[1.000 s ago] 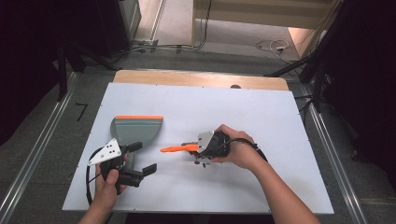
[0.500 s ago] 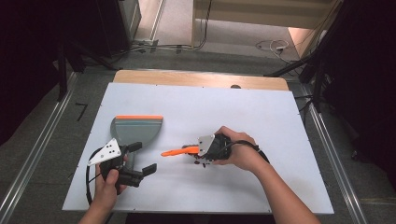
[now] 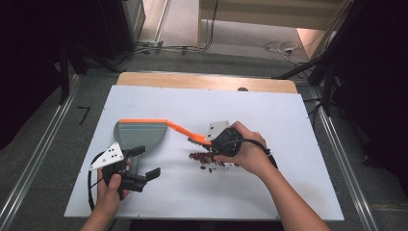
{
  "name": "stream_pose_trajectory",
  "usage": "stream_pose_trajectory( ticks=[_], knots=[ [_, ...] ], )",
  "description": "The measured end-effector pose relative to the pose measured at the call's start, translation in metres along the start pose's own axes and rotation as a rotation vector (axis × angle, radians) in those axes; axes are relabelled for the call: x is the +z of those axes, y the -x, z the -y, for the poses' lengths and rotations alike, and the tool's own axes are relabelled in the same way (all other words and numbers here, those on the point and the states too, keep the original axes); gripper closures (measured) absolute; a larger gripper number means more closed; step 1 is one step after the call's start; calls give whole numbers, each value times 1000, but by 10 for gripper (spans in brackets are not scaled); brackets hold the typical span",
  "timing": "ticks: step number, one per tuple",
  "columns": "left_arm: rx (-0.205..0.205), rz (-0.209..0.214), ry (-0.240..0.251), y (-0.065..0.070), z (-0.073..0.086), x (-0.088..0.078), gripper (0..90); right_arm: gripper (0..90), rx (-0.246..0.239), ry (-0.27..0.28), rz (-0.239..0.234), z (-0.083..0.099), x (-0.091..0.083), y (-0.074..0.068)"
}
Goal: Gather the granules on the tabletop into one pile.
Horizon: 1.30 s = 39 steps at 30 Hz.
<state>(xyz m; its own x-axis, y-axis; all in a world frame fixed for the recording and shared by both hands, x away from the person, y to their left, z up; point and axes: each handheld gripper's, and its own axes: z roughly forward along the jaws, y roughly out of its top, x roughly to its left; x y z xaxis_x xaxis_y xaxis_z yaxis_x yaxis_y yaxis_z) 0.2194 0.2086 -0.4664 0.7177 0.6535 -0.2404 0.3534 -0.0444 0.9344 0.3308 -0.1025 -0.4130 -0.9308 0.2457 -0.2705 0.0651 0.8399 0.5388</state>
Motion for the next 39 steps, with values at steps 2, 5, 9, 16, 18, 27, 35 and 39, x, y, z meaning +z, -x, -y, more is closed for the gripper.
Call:
stream_pose_trajectory(
  ticks=[2,5,9,16,18,27,35,39],
  knots=[
    [0,1,1,0,0,0,2,684,110,1,-35,-6,-3,-3],
    [-1,2,3,0,0,0,2,684,231,-14,-86,-16,-2,-9],
    [-2,-1,2,0,0,-1,2,684,352,-69,-168,-26,11,-18],
    [1,0,4,-1,0,-2,2,684,550,-67,-320,-31,36,-23],
    [1,1,7,-1,0,-2,2,685,601,-64,-346,-29,41,-25],
    [2,1,1,0,0,-2,2,687,679,-100,-273,-6,52,-15],
    [1,0,1,0,0,-2,2,682,736,-103,-257,12,52,-5],
    [1,0,0,0,0,-2,2,679,747,-100,-249,18,51,-2]
  ],
)
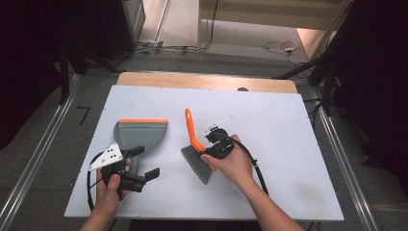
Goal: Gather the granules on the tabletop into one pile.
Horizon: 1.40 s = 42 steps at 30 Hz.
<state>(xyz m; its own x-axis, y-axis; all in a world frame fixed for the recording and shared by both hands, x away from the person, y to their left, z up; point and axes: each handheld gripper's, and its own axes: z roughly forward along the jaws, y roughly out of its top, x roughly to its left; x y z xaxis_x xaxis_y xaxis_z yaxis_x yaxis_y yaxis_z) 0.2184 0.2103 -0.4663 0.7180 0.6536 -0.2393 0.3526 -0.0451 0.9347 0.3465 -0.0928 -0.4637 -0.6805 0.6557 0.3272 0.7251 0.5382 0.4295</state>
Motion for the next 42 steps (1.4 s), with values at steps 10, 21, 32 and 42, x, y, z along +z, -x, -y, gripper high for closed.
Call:
stream_pose_trajectory(
  ticks=[10,21,32,42],
  knots=[
    [-1,1,0,0,0,0,2,676,50,14,31,7,-10,19],
    [-1,2,-2,0,0,1,2,673,88,34,58,15,-22,41],
    [-2,1,-3,0,0,1,2,671,128,48,69,22,-31,58],
    [-2,0,-3,1,1,1,2,670,164,61,80,28,-39,72]
  ],
)
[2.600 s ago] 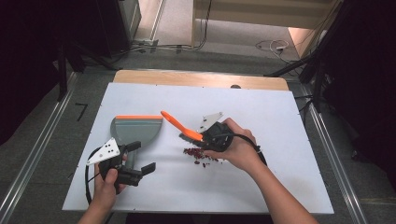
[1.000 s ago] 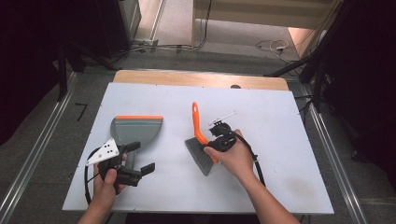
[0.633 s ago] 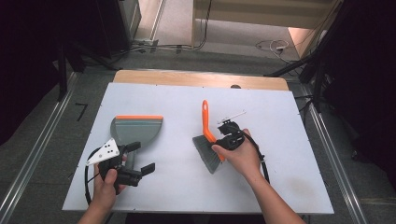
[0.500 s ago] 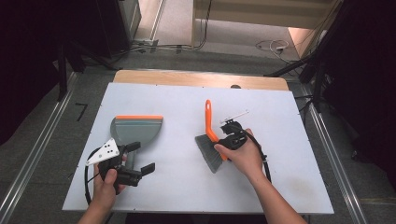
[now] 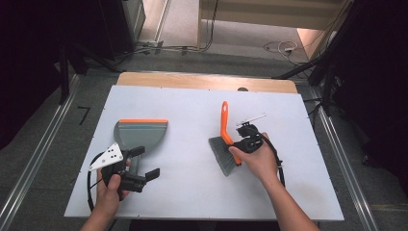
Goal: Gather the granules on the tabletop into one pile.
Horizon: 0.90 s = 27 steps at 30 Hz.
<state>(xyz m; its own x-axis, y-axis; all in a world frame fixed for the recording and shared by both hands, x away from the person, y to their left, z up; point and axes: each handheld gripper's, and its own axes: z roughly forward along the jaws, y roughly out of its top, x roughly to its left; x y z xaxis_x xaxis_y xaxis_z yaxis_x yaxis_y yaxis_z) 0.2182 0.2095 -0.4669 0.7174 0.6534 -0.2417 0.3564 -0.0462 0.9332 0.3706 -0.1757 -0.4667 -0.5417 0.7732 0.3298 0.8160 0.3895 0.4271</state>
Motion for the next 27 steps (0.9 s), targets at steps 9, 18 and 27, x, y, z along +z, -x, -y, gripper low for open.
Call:
stream_pose_trajectory(
  ticks=[9,18,27],
  knots=[
    [-1,0,1,0,0,0,2,670,23,14,9,3,-6,13],
    [-1,-1,1,0,0,0,2,669,46,22,24,6,-12,24],
    [-1,0,1,1,0,1,2,669,72,32,27,10,-17,35]
  ],
)
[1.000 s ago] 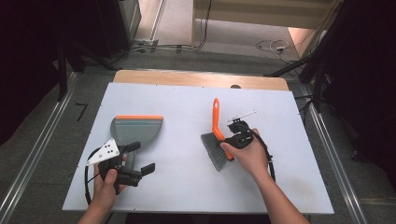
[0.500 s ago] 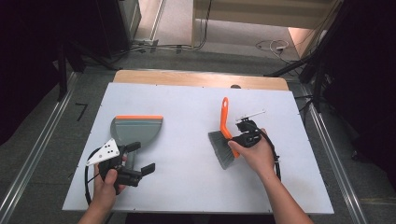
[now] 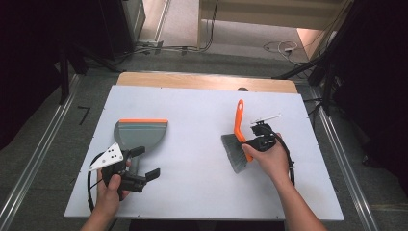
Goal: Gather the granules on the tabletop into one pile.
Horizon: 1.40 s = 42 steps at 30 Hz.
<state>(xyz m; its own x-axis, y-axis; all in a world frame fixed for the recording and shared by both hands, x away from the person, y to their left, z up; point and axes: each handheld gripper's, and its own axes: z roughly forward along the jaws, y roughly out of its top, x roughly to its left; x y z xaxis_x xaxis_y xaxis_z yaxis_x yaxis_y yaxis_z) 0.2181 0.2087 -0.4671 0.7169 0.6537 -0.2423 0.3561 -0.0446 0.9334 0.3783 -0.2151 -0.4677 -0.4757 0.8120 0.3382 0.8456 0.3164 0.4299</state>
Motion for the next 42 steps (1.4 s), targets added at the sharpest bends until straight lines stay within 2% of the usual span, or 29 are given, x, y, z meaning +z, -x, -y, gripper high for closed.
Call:
stream_pose_trajectory(
  ticks=[42],
  knots=[
    [-1,0,-1,0,0,0,2,668,67,34,19,9,-16,31]
  ],
)
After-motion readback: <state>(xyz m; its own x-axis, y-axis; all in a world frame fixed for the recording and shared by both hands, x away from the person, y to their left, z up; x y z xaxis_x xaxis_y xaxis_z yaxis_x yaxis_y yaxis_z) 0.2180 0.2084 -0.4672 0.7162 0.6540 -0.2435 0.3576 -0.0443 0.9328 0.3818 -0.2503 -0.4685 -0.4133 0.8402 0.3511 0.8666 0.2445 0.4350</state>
